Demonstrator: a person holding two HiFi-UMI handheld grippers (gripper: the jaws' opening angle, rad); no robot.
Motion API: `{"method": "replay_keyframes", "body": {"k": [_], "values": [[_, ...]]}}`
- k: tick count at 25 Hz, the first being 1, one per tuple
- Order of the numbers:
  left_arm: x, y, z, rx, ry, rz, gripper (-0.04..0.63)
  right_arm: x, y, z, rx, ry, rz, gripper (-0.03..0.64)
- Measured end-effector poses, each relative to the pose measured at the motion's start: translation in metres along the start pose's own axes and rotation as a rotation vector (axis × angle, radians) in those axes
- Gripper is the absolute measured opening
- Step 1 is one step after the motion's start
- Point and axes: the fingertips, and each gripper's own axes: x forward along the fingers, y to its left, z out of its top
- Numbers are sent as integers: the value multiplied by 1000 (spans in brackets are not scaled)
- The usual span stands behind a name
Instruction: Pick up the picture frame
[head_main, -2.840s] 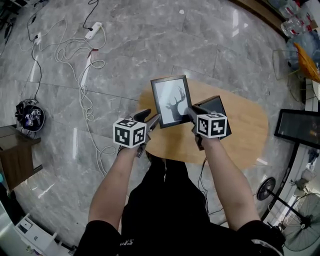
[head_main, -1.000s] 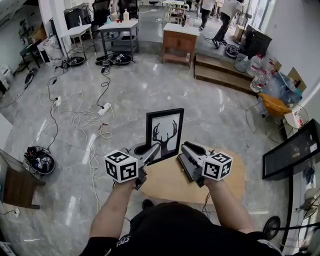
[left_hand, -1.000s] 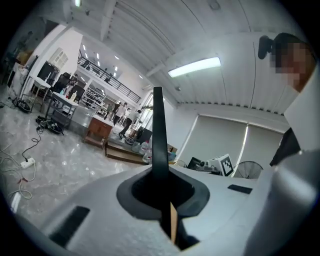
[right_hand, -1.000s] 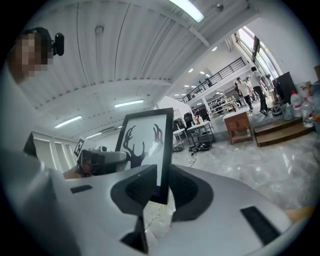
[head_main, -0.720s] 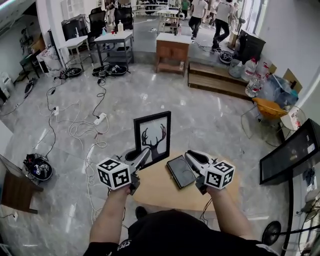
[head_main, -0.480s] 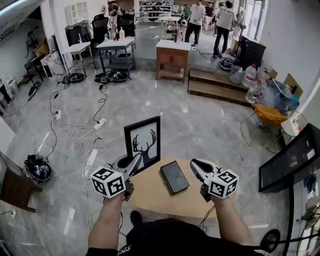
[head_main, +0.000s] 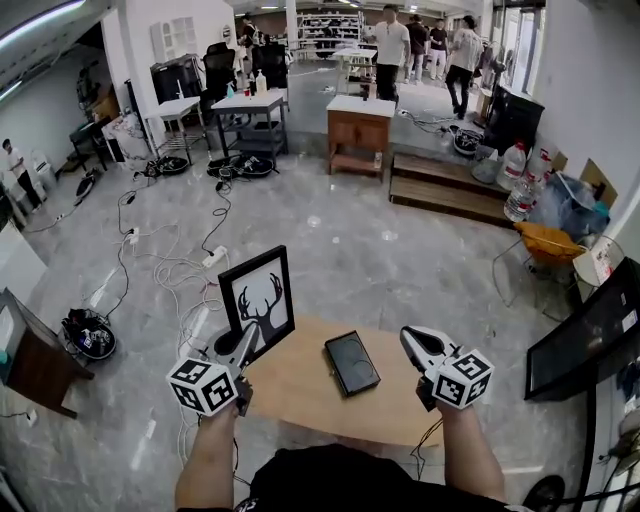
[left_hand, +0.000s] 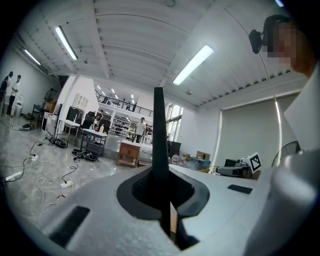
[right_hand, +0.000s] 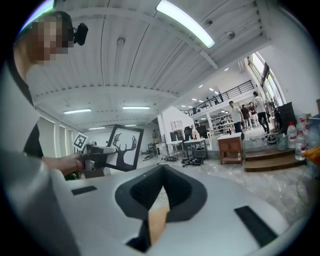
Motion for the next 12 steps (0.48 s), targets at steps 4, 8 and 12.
{"method": "replay_keyframes", "body": {"k": [4,8,12], "values": [[-17,11,2,19,5,15,18,8,15,8,-16,-26,-13,6],[-38,28,9,42,-8,37,18,28,42,16,-25,-46,7,5],[-55,50,13,52,-20,73,18,44,60,25,-22,-75,14,5]]}}
